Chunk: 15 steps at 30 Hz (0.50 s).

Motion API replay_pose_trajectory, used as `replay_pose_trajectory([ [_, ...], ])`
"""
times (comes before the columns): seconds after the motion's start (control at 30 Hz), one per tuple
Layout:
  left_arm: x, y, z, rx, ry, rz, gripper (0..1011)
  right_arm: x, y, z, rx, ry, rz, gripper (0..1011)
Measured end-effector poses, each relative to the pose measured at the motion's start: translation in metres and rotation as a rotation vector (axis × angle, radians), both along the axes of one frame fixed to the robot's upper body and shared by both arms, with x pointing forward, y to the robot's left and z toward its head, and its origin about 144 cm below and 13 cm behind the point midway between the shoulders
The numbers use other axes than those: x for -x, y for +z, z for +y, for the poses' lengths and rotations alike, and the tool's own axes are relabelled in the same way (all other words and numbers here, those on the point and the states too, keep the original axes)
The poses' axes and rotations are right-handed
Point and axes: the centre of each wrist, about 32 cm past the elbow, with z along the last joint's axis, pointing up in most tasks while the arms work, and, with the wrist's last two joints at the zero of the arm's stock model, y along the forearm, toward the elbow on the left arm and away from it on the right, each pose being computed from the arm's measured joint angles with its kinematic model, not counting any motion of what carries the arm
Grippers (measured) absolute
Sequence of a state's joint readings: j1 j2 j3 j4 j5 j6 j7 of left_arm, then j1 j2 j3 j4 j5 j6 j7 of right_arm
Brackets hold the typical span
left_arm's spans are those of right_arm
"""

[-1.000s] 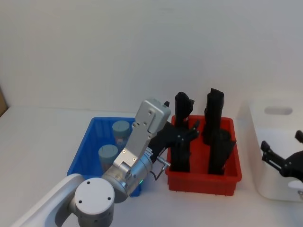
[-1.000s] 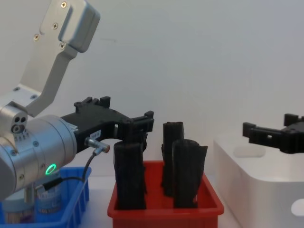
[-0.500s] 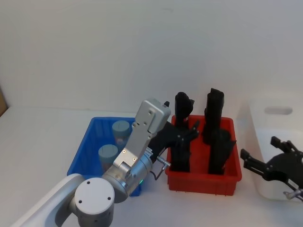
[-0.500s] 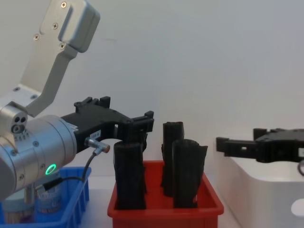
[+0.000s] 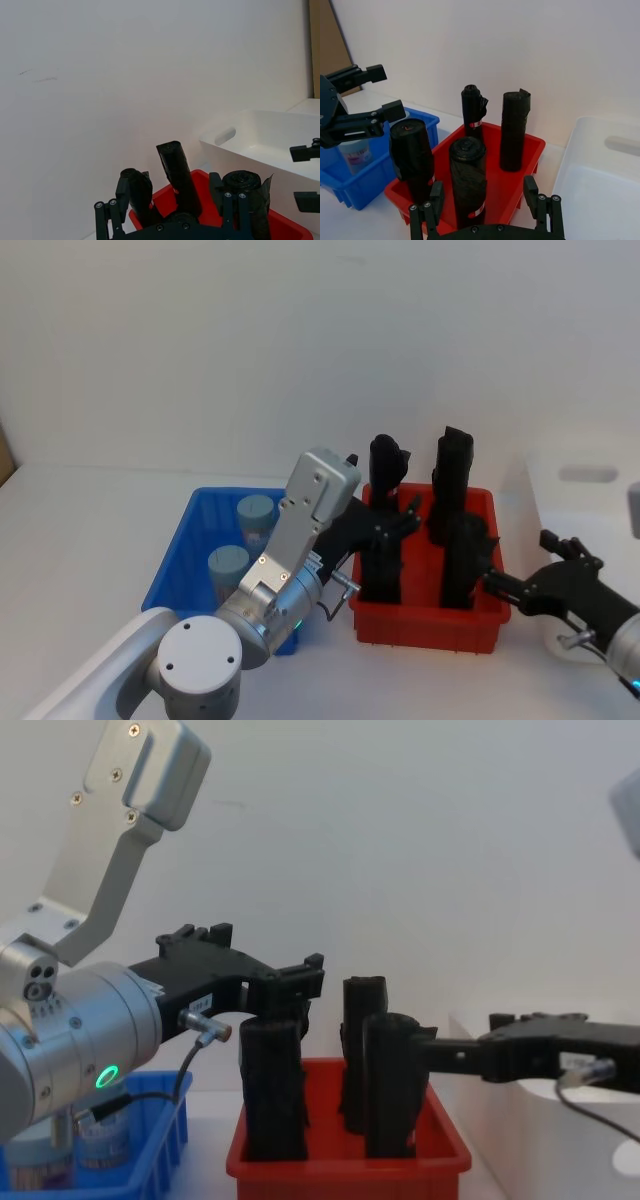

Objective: Pick the cotton swabs from the blue box and place them into the white box.

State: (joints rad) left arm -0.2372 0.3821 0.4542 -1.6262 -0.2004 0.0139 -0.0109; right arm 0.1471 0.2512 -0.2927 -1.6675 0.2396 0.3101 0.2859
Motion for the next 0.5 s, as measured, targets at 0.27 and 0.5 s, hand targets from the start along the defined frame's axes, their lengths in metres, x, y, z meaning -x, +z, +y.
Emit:
replay_pose_trajectory([
  [0.27, 0.000, 0.000, 0.000, 0.000, 0.000, 0.000, 1004, -0.009, -0.009, 0.019, 0.020, -0.016, 0.008, 1001],
  [0.5, 0.000, 0.000, 0.000, 0.000, 0.000, 0.000, 1004, -0.016, -0.015, 0.033, 0.029, -0.026, 0.017, 1002],
])
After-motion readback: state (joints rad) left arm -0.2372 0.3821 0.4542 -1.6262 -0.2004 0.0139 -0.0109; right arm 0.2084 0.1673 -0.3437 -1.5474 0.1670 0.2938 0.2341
